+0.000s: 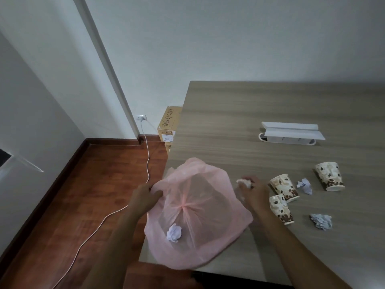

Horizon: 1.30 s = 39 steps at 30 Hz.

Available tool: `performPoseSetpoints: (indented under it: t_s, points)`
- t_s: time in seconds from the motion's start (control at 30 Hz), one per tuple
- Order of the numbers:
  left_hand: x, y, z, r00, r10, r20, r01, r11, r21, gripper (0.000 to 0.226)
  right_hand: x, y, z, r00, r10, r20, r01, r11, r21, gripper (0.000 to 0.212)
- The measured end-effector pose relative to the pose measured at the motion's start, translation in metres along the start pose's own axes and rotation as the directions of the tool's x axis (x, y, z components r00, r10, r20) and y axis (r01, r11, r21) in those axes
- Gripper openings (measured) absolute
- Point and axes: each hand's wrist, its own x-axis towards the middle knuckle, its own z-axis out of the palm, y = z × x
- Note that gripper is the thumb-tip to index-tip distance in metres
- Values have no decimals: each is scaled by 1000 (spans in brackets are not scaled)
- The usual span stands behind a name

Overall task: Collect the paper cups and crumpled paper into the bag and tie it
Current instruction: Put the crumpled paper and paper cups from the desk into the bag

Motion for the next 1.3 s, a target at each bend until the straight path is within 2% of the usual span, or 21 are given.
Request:
performPoseSetpoints:
  t_s: [0.07, 0.17, 0.27, 0.3, 0.33, 0.37, 0.4, 0.43, 0.47, 0.53, 0.6, 0.67, 0.73, 0.77, 0.83, 0.87, 0.93, 1.03, 1.1, 1.2, 1.3]
  points:
    - [0, 14, 3, 999, 19, 25, -18, 1000, -10, 36, 0, -30, -23, 994, -37, -105, 45, 996, 77, 10]
    - [0, 37, 8, 998, 35, 60, -31, 998, -63, 48, -17, -71, -52, 957, -209, -203, 235, 965, 114, 19]
    - [3, 58, 21, 995, 44, 95, -28, 986, -166, 45, -52, -84, -52, 873, -448, -194, 458, 889, 3, 24]
    - [3, 65, 26, 992, 31, 119, -6, 978, -207, 38, -62, -80, -45, 859, -495, -133, 493, 869, -47, 28]
    - [4, 71, 34, 989, 19, 144, 19, 966, -257, 32, -67, -73, -37, 881, -474, -3, 472, 878, -83, 36]
    - [4, 77, 40, 985, 2, 170, 51, 950, -307, 28, -70, -66, -30, 905, -383, 186, 409, 904, -127, 47]
    - [4, 80, 45, 984, -5, 180, 70, 932, -355, 28, -71, -60, -23, 885, -255, 389, 347, 919, -188, 58]
    - [3, 84, 49, 981, -7, 192, 83, 915, -394, 26, -70, -53, -20, 841, -152, 518, 316, 917, -243, 63]
    - [1, 89, 56, 979, -3, 204, 92, 899, -429, 23, -70, -48, -23, 819, -135, 558, 323, 912, -254, 59]
    - [-1, 95, 66, 979, -12, 204, 112, 866, -487, 12, -65, -41, -37, 865, -263, 429, 362, 917, -169, 38]
    - [-3, 97, 76, 980, -31, 198, 127, 859, -496, 12, -55, -35, -61, 907, -402, 126, 417, 898, -139, 24]
    - [-6, 96, 85, 979, -41, 198, 136, 860, -492, 18, -43, -27, -87, 886, -443, -136, 418, 890, -181, 18]
    - [-12, 99, 90, 980, -67, 188, 153, 854, -497, 19, -28, -7, -110, 893, -354, -278, 308, 931, -196, 8]
    - [-16, 101, 92, 981, -85, 174, 161, 855, -493, 18, -20, 7, -120, 919, -264, -293, 211, 957, -200, 5]
    - [-26, 106, 98, 983, -114, 142, 170, 858, -485, 18, -4, 40, -132, 988, 44, -151, -83, 961, -263, 14]
    - [-31, 110, 100, 984, -128, 122, 172, 856, -487, 20, 0, 58, -135, 978, 208, -26, -205, 918, -340, 25]
    - [-42, 118, 105, 985, -149, 83, 170, 852, -494, 30, 3, 86, -136, 915, 371, 160, -261, 845, -467, 49]
    - [-60, 130, 115, 981, -193, 31, 181, 833, -522, 27, 3, 112, -131, 894, 361, 266, -166, 817, -552, 64]
    - [-72, 136, 123, 974, -227, -13, 186, 827, -530, 26, 4, 119, -128, 877, 354, 324, -128, 824, -552, 61]
    - [-88, 141, 135, 951, -298, -79, 204, 801, -563, 23, 4, 126, -129, 873, 310, 376, -111, 878, -465, 49]
    - [-100, 145, 147, 930, -353, -99, 214, 742, -636, 26, 1, 122, -142, 887, 279, 368, -166, 936, -310, 51]
